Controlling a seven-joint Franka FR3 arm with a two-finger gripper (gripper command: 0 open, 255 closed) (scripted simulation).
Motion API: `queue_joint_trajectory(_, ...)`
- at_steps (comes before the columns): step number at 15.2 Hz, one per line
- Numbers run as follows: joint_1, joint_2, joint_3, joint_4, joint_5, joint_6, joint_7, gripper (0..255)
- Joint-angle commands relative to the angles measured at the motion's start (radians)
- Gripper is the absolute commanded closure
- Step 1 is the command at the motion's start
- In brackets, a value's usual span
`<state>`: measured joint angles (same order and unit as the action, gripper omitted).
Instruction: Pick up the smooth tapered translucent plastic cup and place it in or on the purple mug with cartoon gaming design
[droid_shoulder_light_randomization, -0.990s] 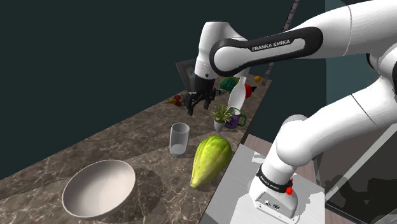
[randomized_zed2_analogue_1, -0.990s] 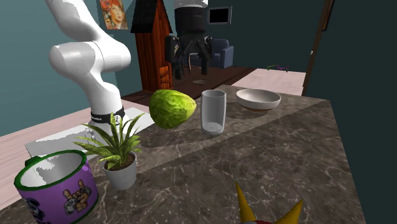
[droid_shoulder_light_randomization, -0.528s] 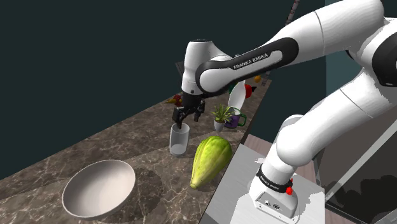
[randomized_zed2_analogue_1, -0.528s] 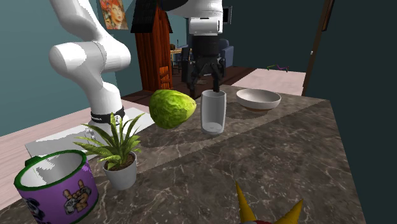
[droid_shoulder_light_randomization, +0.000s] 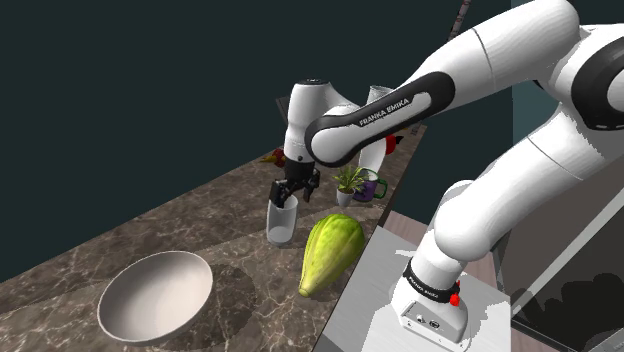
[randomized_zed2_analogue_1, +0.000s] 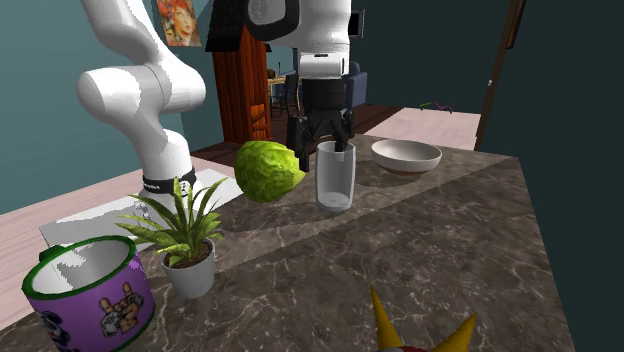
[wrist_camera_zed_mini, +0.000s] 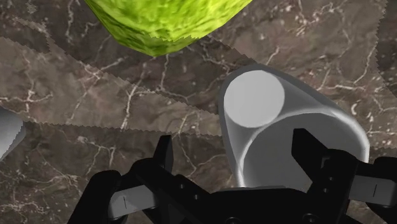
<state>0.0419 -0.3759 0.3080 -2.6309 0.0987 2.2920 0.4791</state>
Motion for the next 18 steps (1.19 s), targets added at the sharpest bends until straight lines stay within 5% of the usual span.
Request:
queue_joint_trajectory(1,0.0,0.002,0.001,-0.001,0.0,0.004,0.001,0)
queue_joint_trajectory(5,0.0,0.002,0.001,-0.001,0.0,0.003,0.001,0)
queue_joint_trajectory(6,0.0,0.002,0.001,-0.001,0.0,0.003,0.001,255)
queue_joint_trajectory(18,0.002,-0.025,-0.006,0.02,0.003,-0.045,-0.004,255)
